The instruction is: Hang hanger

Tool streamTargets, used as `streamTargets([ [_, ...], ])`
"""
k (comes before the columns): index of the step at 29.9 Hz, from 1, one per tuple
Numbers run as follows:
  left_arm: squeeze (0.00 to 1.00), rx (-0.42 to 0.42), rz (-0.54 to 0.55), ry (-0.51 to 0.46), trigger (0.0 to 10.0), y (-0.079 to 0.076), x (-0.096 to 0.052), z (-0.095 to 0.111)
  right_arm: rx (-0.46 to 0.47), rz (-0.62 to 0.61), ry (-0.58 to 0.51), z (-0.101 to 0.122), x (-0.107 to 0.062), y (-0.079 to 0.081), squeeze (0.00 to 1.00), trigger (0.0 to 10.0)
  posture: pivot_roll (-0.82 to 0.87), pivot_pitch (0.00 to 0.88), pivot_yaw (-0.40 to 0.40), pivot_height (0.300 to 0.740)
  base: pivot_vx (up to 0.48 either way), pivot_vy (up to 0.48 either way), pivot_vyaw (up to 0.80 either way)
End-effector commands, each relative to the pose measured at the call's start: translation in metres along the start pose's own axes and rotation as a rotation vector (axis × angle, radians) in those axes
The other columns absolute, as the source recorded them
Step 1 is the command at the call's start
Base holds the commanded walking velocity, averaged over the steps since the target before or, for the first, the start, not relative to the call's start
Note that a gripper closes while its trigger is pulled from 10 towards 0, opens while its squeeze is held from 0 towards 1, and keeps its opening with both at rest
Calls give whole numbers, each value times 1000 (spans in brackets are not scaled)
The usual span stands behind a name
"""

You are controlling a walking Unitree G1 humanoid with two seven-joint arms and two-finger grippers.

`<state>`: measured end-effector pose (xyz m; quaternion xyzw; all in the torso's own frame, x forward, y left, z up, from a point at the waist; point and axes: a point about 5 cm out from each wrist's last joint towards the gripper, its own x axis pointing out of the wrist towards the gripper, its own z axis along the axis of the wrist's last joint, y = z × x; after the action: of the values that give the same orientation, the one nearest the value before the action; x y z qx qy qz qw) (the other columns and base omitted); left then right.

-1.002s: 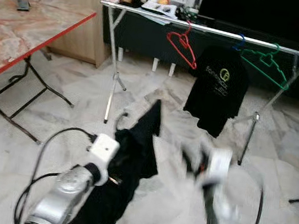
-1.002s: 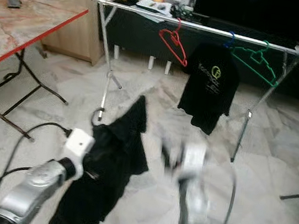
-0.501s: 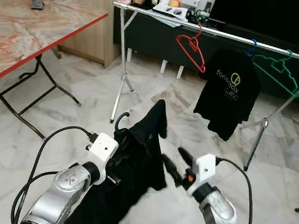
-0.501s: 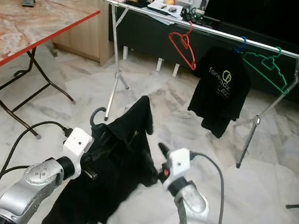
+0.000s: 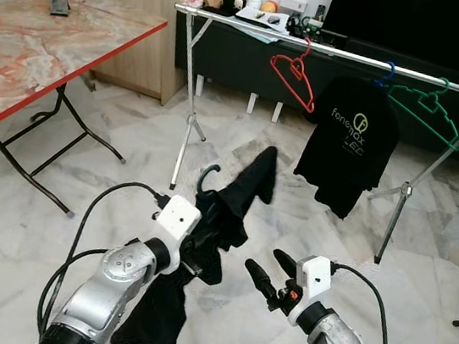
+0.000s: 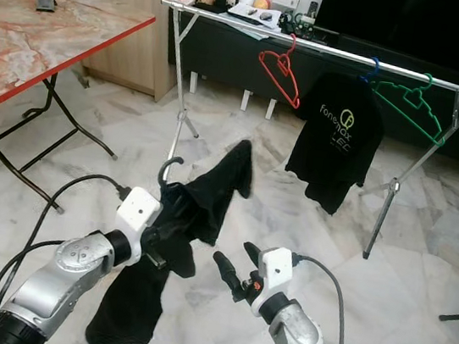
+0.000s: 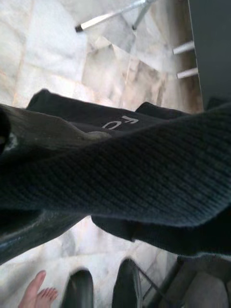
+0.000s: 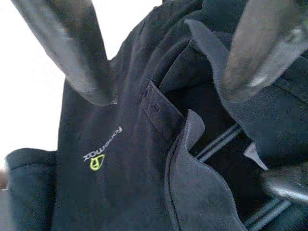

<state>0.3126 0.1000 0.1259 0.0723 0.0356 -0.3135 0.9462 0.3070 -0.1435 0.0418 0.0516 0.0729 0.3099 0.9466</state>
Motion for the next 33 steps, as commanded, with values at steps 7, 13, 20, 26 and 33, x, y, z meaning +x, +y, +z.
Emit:
streamTargets([
  [7,0,53,-147,-67,10000,-23,6,22,-24,-30,1,3,1,-3,0,10000,124,100,-65,740,0,0,0],
  [13,0,61,-174,-63,10000,-28,5,23,-35,-64,5,4,2,-5,0,10000,131,99,-66,740,0,0,0],
  [20,0,83,-210,-37,10000,-28,-3,22,-73,-178,-13,8,1,-12,0,10000,135,99,-67,740,0,0,0],
  [26,0,119,-237,-28,10000,-29,-10,28,-77,-217,8,8,1,-17,0,10000,146,99,-72,740,0,0,0],
  [33,0,141,-273,-48,10000,-34,-10,39,-64,-211,22,5,2,-15,0,10000,148,96,-74,740,0,0,0],
])
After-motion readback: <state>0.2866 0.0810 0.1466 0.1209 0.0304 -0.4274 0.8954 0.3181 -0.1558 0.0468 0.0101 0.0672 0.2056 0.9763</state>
